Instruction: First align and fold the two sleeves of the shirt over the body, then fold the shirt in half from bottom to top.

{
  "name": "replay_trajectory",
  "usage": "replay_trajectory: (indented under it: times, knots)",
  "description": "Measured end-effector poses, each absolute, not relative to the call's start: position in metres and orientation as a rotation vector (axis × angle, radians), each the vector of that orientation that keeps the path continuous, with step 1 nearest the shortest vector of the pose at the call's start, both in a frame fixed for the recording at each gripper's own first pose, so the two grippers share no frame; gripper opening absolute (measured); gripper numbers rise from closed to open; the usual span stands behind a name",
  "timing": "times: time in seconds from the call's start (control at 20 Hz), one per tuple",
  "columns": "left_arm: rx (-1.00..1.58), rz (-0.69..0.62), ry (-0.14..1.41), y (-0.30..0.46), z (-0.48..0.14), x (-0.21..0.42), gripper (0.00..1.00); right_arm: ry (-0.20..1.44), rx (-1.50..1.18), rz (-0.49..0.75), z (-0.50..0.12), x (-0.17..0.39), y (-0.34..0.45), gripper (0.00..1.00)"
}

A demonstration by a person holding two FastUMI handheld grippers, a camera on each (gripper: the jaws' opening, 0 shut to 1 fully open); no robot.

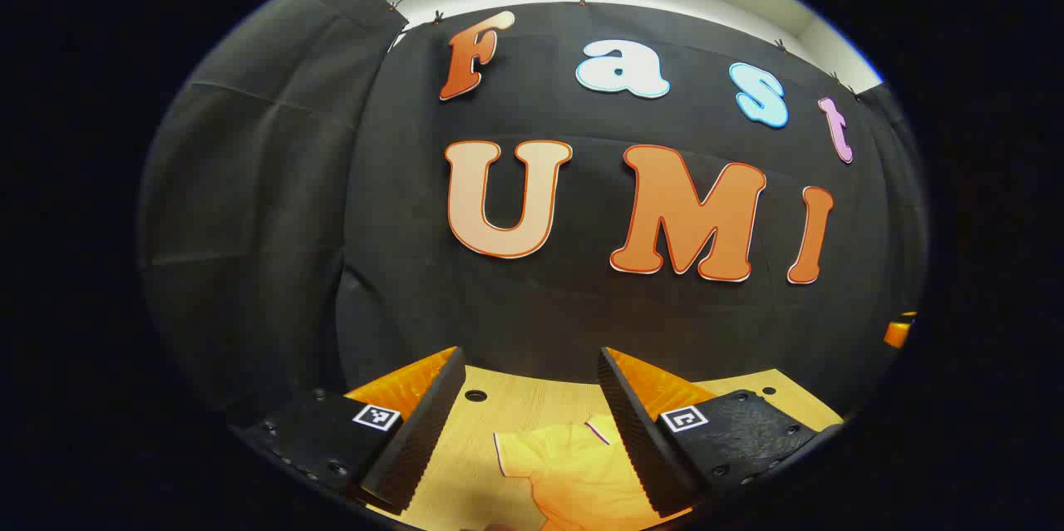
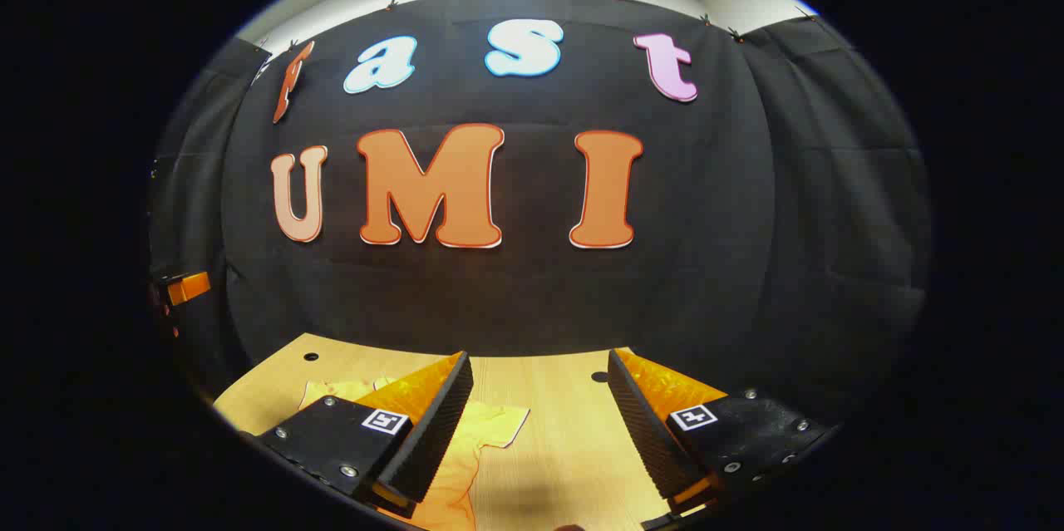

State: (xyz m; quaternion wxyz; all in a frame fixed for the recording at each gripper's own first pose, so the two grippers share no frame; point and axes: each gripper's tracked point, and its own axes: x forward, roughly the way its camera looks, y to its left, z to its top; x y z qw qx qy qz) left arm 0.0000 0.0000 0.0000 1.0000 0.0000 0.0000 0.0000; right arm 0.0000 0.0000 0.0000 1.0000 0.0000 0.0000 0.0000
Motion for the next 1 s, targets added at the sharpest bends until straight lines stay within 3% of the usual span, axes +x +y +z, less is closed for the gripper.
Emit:
replay_trajectory:
  times: [0.25, 1.0]
  knots:
    - [0.078, 0.052, 0.020, 0.007, -0.012, 0.006, 0.98, 0.094, 0.061, 0.090, -0.021, 0.039, 0.026, 0.99]
    - [0.093, -0.012, 0.108, 0.026, -0.033, 0.064, 0.98, 0.209, 0.050, -0.003, -0.039, 0.073, 0.038, 0.99]
